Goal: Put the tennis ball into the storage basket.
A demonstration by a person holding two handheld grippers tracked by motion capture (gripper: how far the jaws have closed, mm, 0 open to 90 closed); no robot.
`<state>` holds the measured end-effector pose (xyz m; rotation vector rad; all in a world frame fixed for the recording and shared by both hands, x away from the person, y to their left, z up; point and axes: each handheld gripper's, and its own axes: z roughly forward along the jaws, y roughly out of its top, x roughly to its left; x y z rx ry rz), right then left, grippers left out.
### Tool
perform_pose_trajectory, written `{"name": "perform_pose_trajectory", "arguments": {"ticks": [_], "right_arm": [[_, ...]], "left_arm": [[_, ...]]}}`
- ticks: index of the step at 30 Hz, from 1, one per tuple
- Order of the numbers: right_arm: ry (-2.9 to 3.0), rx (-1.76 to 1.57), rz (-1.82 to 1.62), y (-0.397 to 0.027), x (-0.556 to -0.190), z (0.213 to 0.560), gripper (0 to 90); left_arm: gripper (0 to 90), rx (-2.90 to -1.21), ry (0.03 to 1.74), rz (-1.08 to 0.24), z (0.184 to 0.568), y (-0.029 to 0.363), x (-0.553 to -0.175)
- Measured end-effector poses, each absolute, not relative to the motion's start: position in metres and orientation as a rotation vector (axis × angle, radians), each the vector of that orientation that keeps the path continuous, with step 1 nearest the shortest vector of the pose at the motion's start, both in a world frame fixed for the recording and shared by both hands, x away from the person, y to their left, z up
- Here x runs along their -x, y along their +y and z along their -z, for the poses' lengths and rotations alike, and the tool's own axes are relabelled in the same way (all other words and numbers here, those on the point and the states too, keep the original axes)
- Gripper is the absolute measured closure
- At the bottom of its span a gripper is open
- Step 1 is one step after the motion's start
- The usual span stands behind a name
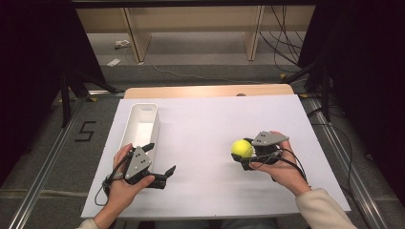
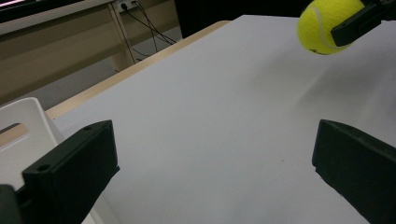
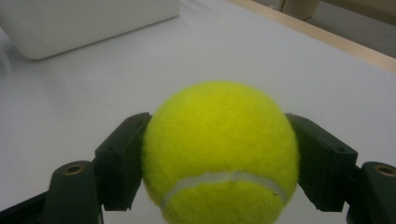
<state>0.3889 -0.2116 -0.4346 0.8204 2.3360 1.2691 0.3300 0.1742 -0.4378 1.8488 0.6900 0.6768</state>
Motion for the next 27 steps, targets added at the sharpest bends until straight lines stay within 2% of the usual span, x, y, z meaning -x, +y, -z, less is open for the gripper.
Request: {"name": "perform_pose_trajectory", "arguments": {"ticks": [27], "right_arm": [[2.318,-0.82,-1.313,-0.2,-0.396,0.428,27.0]], "left_arm": [[0.0,-1.848,0.69,-0.674,0.438,0.174,-0.33]]}}
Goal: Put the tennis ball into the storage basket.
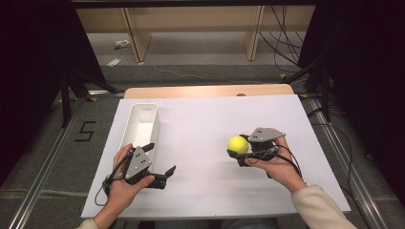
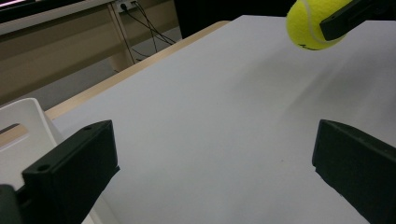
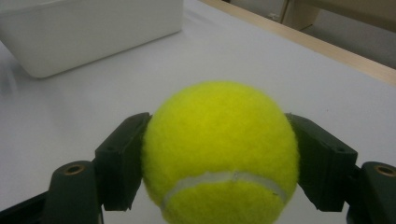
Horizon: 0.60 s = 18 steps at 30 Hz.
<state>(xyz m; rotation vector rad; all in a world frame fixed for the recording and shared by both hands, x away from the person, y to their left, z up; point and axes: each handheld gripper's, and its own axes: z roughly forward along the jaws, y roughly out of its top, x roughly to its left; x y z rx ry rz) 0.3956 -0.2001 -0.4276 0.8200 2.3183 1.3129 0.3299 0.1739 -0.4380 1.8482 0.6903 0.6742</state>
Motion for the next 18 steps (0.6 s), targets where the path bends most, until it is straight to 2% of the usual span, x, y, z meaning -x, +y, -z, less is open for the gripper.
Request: {"name": "perform_pose_trajectory", "arguments": {"ticks": [18], "right_arm": [[2.315,-0.809,-1.337,-0.1933,-0.3984,0.4253,27.0]], "left_arm": [[0.0,-1.849,0.687,-0.675,0.4376,0.1739,-0.3297]]}}
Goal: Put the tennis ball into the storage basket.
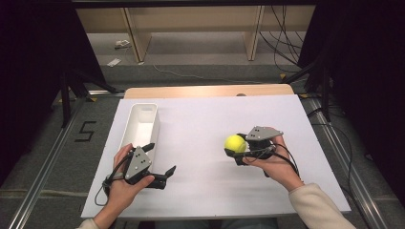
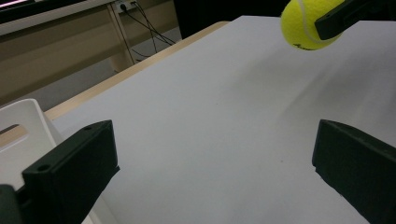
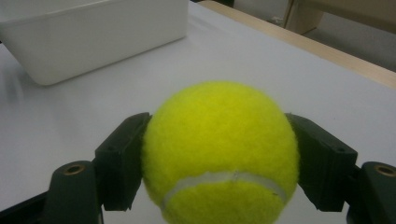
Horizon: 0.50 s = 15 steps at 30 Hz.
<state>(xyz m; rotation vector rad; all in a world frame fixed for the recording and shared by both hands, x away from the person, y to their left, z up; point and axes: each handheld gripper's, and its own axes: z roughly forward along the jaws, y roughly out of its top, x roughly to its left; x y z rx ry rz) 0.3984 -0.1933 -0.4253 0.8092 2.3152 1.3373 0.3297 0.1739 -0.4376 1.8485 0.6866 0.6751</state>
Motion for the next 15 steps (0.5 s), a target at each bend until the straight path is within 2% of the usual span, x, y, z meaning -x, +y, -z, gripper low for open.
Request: {"name": "perform_pose_trajectory", "arguments": {"ticks": [15], "right_arm": [[2.318,-0.797,-1.35,-0.182,-0.402,0.424,27.0]], "left_arm": [[0.0,-1.847,0.687,-0.675,0.437,0.174,-0.33]]}}
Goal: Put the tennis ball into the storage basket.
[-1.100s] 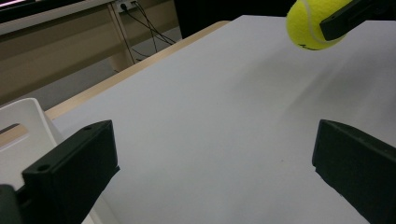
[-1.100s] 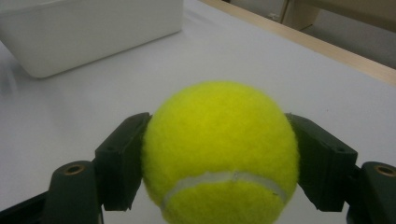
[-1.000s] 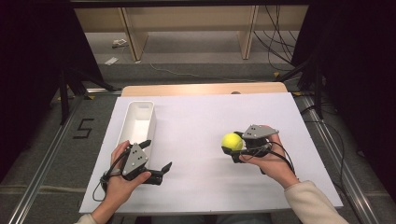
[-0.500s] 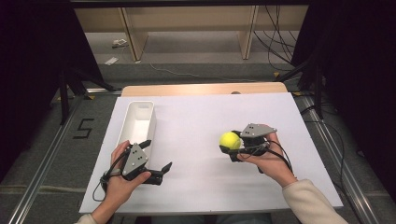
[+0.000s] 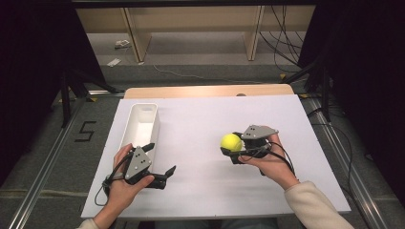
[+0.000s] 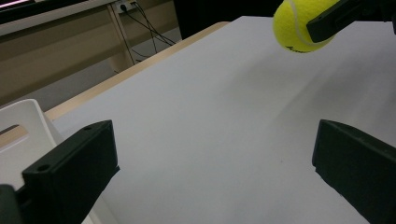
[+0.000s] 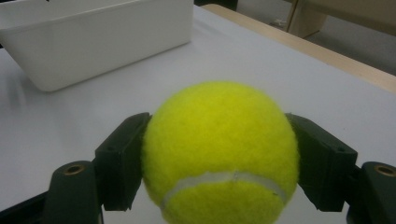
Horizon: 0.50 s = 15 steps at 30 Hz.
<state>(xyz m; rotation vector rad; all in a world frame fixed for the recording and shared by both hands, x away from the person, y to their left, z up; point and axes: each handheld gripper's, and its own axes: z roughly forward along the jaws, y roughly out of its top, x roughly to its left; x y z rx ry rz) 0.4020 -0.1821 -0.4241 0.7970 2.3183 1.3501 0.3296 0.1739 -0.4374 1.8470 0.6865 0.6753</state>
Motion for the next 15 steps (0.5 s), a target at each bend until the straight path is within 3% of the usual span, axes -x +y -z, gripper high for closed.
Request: {"name": "perform_pose_trajectory", "arguments": {"ticks": [15], "right_arm": [[2.322,-0.781,-1.359,-0.1723,-0.4049,0.4226,27.0]], "left_arm": [[0.0,-1.847,0.687,-0.675,0.4375,0.1738,-0.3294]]}}
